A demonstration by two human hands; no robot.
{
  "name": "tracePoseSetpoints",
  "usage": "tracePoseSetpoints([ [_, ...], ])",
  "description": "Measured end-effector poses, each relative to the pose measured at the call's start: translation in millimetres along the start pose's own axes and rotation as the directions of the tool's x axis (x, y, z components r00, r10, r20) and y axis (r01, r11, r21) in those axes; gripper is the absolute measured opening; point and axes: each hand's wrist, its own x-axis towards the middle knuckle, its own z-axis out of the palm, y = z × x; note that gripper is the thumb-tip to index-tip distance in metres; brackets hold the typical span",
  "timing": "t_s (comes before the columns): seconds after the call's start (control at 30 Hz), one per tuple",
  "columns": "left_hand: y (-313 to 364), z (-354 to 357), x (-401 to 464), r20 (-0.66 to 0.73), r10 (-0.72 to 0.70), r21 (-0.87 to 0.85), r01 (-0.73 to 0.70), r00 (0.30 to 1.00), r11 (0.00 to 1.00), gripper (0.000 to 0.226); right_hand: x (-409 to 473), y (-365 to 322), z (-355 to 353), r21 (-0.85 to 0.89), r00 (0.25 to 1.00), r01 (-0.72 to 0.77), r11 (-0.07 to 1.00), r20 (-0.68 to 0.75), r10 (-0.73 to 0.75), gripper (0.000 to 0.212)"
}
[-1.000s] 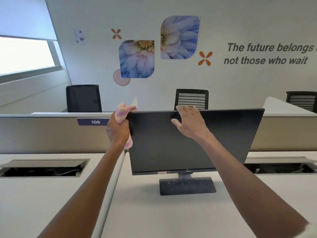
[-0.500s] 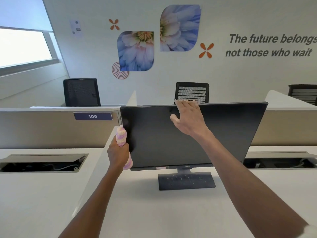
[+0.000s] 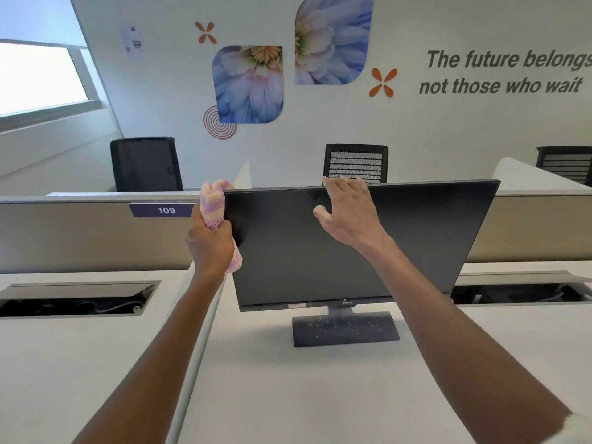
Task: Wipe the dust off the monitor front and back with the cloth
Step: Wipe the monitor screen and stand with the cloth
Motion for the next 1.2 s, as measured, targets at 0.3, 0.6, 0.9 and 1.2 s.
tracePoseSetpoints([
  [0.3, -84, 12, -39, 0.05, -0.179, 0.106, 0.173, 0.983, 0.979, 0.05, 2, 2, 5, -0.016, 0.999, 0.015, 1.0, -0.033, -0.016, 0.062],
  [0.6, -166, 16, -65, 0.214, -0.377, 0.079, 0.369, 0.901, 0.926, 0.037, 2, 3, 7, -0.01, 0.999, 0.026, 1.0, -0.043, -0.026, 0.06],
  [0.9, -193, 30, -71, 0.255, -0.661, -0.396, 0.7, 0.706, 0.595, 0.035, 2, 5, 7, 0.004, 0.999, 0.011, 1.0, -0.03, -0.011, 0.064],
  [1.2, -168, 62, -106, 0.439, -0.717, -0.595, 0.773, 0.542, 0.221, 0.064, -1, 4, 7, 0.01, 0.999, 0.012, 1.0, -0.04, -0.012, 0.067],
])
